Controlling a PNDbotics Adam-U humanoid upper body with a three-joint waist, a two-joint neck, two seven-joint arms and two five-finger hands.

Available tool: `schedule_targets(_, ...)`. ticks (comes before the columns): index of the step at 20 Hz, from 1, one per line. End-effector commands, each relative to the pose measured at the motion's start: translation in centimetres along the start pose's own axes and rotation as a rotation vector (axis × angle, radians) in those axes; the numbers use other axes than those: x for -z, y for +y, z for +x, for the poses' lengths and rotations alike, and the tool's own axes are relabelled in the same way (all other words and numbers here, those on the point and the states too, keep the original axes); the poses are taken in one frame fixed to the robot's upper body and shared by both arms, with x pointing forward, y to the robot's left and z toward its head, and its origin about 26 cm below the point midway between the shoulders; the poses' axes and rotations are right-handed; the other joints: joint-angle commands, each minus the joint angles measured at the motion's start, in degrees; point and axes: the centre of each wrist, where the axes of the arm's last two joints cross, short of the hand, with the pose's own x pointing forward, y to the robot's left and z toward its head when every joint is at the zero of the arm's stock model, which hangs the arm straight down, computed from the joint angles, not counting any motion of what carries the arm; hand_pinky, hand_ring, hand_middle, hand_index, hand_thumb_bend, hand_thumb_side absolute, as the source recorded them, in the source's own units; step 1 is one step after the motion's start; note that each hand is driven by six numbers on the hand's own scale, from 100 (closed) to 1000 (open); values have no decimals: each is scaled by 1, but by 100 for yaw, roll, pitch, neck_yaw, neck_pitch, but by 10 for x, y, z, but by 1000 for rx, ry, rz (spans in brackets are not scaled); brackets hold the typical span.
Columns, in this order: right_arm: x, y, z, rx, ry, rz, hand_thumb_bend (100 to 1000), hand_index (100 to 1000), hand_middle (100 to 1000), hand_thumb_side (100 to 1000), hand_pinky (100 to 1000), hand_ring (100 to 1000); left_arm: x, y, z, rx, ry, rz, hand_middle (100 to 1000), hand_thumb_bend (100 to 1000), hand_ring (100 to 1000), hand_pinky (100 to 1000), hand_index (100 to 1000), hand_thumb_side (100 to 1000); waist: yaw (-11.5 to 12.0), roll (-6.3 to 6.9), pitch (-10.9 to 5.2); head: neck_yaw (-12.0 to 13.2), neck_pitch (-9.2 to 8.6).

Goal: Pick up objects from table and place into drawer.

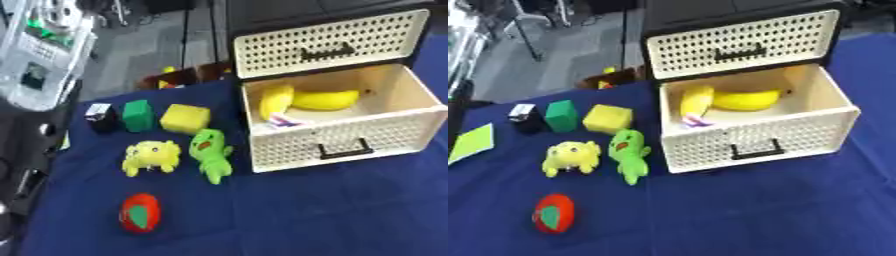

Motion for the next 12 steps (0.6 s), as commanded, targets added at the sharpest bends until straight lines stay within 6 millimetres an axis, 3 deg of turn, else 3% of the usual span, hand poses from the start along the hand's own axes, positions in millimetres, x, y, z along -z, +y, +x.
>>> schedule_targets(1,11,-5,1,79,-124,-79,100,680,547,766,396,570,-14,42,21,19,-62,155,399,443,405,188,733,624,69,-92,-93,-78,-58)
schedule_targets(9,10,-7,2,69,-163,6,100,686,551,785,387,566,-70,92,31,11,-228,433,412,447,425,221,699,574,345,-241,-56,-244,-80)
schedule_targets(12,9,-5,2,63,-165,28,100,686,551,785,387,566,-87,97,39,10,-263,497,412,447,425,221,699,574,356,-250,-52,-249,-89)
